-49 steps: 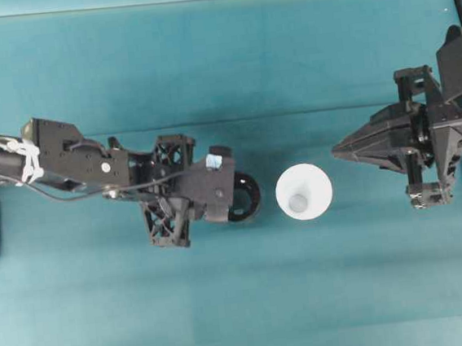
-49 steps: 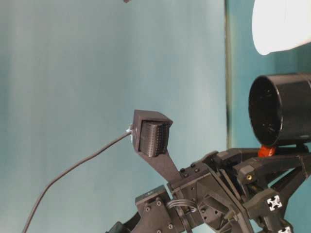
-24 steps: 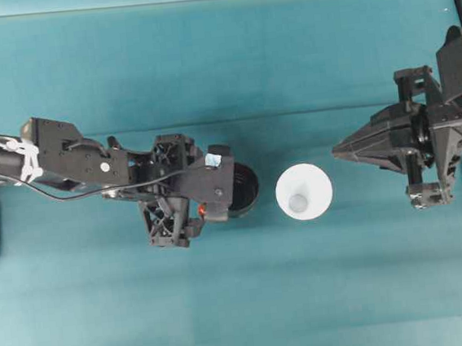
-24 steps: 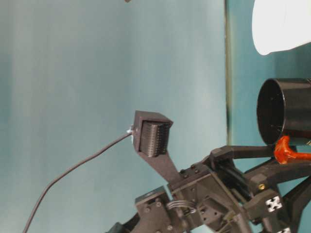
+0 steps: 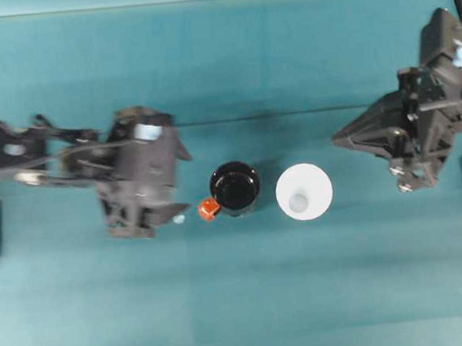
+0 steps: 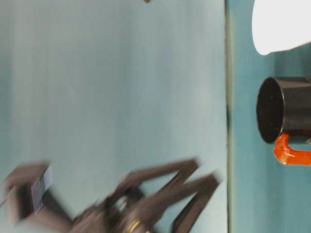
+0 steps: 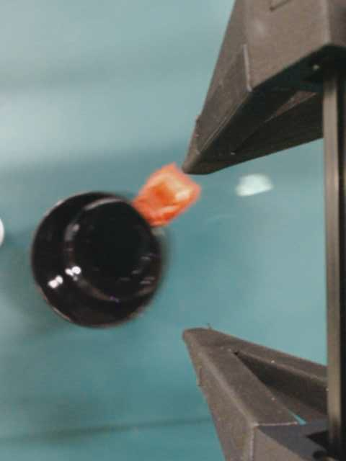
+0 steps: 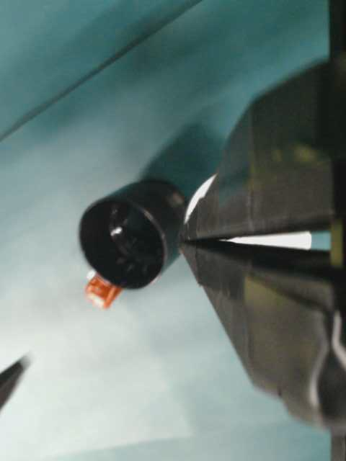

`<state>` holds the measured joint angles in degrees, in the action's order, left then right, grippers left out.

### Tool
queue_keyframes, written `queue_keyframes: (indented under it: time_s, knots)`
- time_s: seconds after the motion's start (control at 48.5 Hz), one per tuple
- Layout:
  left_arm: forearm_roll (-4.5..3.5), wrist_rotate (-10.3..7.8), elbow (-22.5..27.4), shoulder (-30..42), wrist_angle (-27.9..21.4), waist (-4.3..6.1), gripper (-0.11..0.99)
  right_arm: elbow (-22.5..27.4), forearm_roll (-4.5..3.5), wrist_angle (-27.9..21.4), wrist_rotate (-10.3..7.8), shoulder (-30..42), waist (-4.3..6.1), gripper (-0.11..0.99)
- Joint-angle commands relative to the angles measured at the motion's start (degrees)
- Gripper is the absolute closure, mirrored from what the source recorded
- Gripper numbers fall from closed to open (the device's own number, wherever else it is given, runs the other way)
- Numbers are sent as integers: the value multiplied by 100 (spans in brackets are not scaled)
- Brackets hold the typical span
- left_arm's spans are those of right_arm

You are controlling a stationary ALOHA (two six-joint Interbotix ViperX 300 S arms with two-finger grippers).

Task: Put the paper cup into the moved red handle cup holder.

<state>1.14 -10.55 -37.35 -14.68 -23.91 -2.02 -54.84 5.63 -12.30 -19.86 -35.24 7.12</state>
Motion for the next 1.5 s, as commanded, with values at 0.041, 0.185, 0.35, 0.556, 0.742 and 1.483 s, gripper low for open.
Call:
queue_keyframes:
  time_s: [0.041, 0.185, 0.35, 0.556, 0.742, 1.483]
  knots:
    - [9, 0, -185, -527, -158, 9, -7, 369, 18, -413, -88, 325, 62, 86]
    - [9, 9, -396, -853, -396, 9, -7, 686, 18, -905, -281, 791, 70, 58]
    - [9, 9, -554, -1072, -519, 9, -7, 1125, -18, -1687, -598, 1450, 132, 10]
    - [9, 26, -615, -1134, -527, 9, -7, 1582, -18, -2479, -642, 2276, 193, -7]
    - [9, 35, -642, -1125, -527, 9, -7, 1960, -18, -2769, -642, 2813, 193, -7]
    - [9, 44, -835, -1090, -466, 9, -7, 1512, 26, -2900, -1397, 3111, 431, -7]
